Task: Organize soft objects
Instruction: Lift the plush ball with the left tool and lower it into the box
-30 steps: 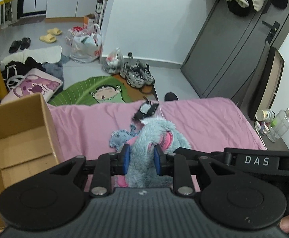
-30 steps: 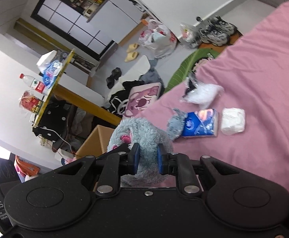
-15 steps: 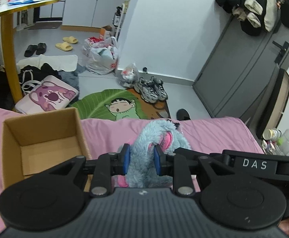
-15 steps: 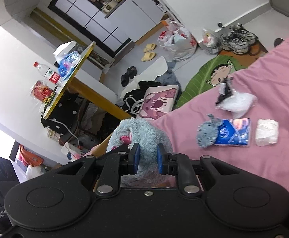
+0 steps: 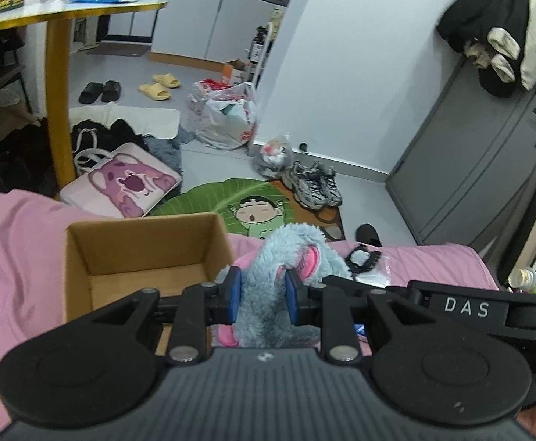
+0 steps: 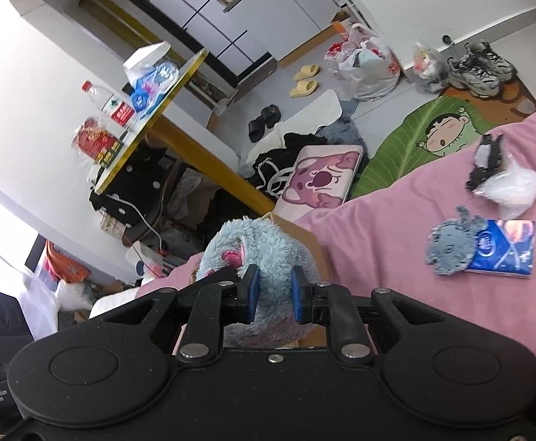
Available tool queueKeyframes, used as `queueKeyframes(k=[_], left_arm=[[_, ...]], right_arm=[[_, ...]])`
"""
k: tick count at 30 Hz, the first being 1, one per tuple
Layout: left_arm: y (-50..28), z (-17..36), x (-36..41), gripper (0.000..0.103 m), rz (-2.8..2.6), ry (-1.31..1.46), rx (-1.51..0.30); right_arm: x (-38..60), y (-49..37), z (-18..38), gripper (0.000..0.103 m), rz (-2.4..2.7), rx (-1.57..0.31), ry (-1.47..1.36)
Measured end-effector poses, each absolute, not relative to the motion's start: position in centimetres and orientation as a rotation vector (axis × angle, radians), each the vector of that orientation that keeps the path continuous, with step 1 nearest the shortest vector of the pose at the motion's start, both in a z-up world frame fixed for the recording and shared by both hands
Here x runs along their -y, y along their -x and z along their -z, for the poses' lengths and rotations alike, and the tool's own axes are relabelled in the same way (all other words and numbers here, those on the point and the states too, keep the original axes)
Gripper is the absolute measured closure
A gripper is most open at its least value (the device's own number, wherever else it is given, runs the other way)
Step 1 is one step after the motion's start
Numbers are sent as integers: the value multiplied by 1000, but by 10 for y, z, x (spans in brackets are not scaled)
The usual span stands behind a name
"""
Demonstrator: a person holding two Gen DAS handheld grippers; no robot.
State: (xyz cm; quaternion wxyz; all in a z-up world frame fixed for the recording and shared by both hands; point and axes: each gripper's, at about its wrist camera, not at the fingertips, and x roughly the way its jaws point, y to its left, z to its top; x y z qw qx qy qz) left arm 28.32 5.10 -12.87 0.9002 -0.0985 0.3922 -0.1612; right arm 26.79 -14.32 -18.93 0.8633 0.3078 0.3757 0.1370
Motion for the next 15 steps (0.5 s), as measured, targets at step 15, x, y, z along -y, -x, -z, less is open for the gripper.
queueKeyframes(k=[15], left_arm=[[-296,140,-106,80,245,286,-801]], right_arm=[[91,-294,187,82,-392,-786,-504]])
